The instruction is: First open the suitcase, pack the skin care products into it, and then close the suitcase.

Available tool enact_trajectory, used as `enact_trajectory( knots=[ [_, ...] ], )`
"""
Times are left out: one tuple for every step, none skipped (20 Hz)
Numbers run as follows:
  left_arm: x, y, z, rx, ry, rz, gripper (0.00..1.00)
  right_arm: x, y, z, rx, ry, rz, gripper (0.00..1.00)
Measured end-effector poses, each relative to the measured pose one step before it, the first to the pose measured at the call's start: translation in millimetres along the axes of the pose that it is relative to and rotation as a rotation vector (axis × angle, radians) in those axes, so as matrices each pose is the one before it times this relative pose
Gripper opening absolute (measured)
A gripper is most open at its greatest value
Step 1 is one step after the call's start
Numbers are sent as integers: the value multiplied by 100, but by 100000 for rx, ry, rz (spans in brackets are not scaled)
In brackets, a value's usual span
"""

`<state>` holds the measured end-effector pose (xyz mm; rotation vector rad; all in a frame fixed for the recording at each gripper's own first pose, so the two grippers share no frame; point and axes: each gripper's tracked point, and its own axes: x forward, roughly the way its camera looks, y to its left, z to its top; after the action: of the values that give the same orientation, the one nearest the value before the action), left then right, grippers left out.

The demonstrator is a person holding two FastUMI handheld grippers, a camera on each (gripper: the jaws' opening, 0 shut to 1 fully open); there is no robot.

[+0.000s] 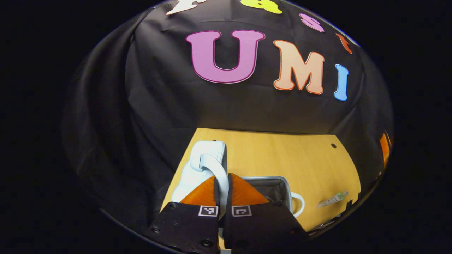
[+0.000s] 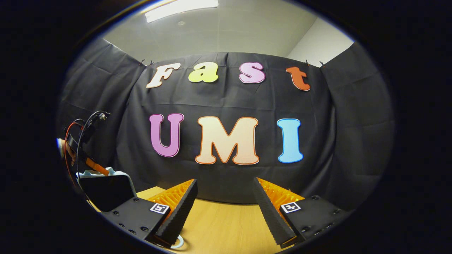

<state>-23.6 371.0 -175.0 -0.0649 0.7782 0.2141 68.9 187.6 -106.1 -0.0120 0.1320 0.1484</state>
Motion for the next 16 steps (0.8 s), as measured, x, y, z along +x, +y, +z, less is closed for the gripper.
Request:
enact_trajectory(
  knots=[
    [478,1298,-91,-604,-357,821,0,148,565,-82,40,126,-373,98],
    [384,1219,29,-1306,-855,1076,0,127,481,-57,-59,78,-607,100],
    [463,1131,65,-821,207,373,0,118,371,39,-103,-126,-582,100],
    [245,1138,-40,-572,-327,1410,0,80,336,64,-105,-231,-696,98],
    [451,1200,-99,-16,248,1493,0,148,351,67,-192,-168,-678,98],
    [498,991,-308,-160,199,276,0,31,335,35,-187,-179,-530,98],
    [340,1088,-311,-1126,45,988,0,112,316,82,-279,-71,-457,98],
    [422,1023,-384,-314,936,656,0,144,279,-25,-423,-57,-264,98],
    [490,1167,-355,-531,792,1209,0,56,255,11,-481,77,-200,98],
    [544,1187,-445,-1581,356,1629,0,116,235,-127,-389,158,-134,98],
    [541,625,-376,-1196,1133,699,0,135,231,-122,-213,307,-9,98],
    [501,624,-332,-576,607,766,0,150,218,-229,-153,616,-41,98],
    [566,695,-234,-705,212,994,0,184,116,-210,-9,704,-88,98],
    [668,669,-475,-106,1133,720,0,62,117,-123,234,507,-173,98],
    [673,666,-385,-152,864,651,0,66,66,6,298,158,-62,98],
    [510,742,-791,10,1645,1867,0,83,11,-16,33,82,-273,98]
  ],
)
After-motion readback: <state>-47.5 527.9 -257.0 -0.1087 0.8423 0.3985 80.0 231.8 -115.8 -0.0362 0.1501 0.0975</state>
